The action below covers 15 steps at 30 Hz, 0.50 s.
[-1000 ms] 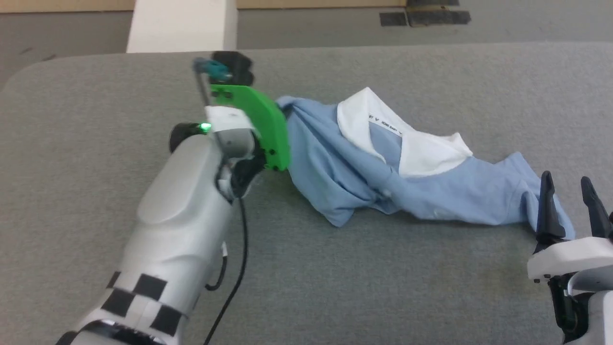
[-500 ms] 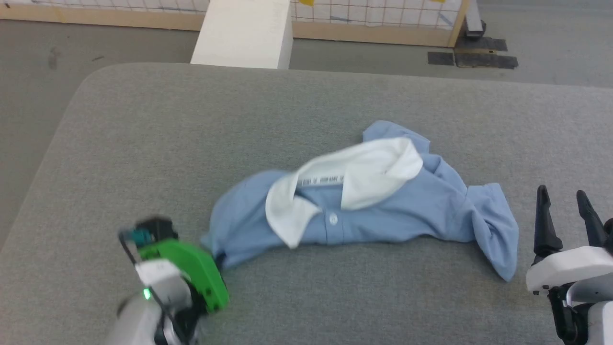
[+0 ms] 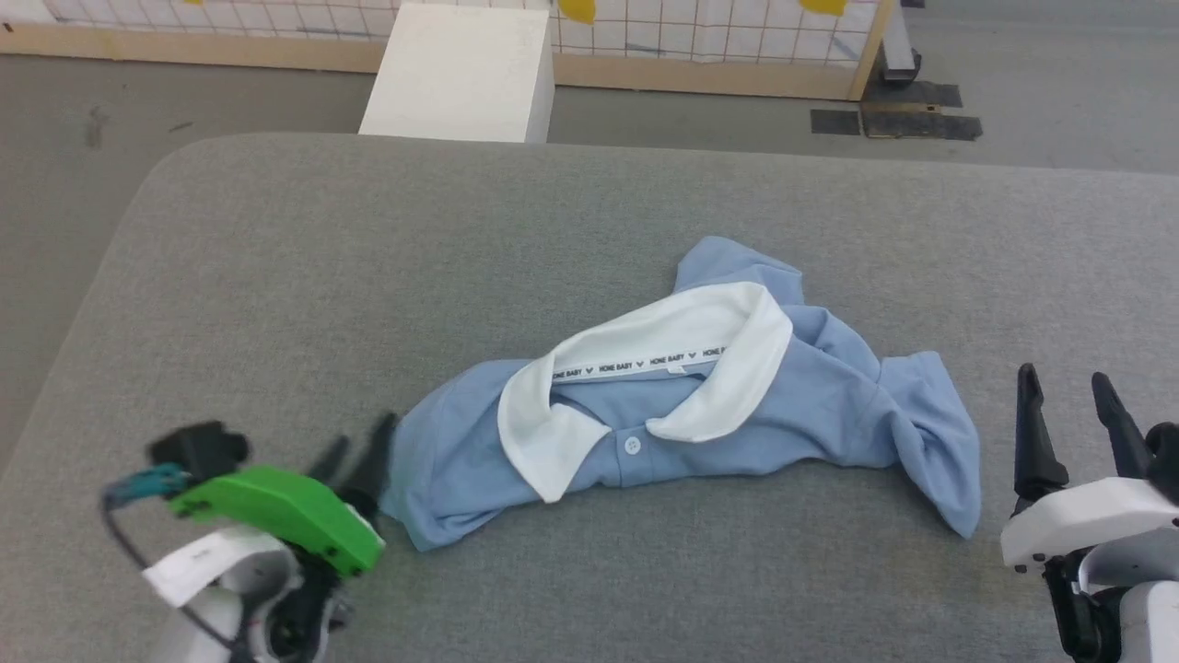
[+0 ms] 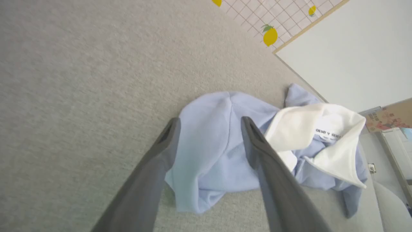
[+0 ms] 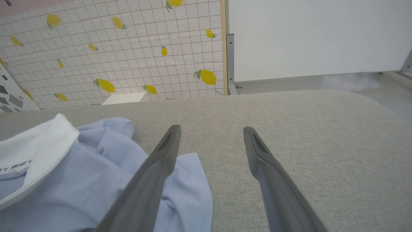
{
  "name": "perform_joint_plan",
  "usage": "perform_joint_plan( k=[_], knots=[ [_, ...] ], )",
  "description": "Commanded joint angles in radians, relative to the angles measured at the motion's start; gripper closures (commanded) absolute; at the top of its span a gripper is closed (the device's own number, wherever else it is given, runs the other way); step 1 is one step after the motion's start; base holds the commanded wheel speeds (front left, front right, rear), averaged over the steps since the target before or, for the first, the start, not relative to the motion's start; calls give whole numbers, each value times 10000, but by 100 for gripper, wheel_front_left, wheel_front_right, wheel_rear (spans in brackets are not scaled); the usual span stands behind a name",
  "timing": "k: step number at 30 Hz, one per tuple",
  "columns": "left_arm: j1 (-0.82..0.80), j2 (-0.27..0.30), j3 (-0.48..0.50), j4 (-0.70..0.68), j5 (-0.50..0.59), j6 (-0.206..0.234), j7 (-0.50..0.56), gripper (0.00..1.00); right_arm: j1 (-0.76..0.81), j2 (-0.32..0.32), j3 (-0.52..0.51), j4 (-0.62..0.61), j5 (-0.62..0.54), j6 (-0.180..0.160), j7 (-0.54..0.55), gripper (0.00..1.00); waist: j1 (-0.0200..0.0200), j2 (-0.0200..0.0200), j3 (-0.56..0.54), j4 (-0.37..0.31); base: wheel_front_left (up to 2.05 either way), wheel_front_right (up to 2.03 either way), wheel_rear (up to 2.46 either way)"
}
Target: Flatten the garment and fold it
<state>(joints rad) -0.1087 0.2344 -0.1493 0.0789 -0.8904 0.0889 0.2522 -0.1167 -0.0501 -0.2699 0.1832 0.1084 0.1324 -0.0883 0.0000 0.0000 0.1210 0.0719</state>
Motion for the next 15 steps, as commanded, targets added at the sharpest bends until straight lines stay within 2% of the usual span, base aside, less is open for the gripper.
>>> perform_joint_plan(
  k=[1,5,7,10,15],
  knots=[
    [-2,209,178,-231,225,-100,-400,0,140,-1,-11,40,64,-17,-60,0,0,0,-67,-73,0,0,0],
    [143,642,561,-732,1464,-197,-2296,0,235,-1,-39,80,109,-17,-62,0,0,0,-120,-183,0,0,0],
    [274,668,547,-702,2032,-205,-3152,0,288,-1,-47,104,116,-17,-15,0,0,0,-133,-228,0,0,0],
    [408,652,447,-497,2970,11,-4354,0,359,-1,-96,107,90,-17,144,0,0,0,-125,-243,0,0,0],
    [421,461,324,-278,3929,145,-5028,0,220,-2,-36,-58,-49,-17,1092,0,0,0,24,-261,0,0,0]
  ],
)
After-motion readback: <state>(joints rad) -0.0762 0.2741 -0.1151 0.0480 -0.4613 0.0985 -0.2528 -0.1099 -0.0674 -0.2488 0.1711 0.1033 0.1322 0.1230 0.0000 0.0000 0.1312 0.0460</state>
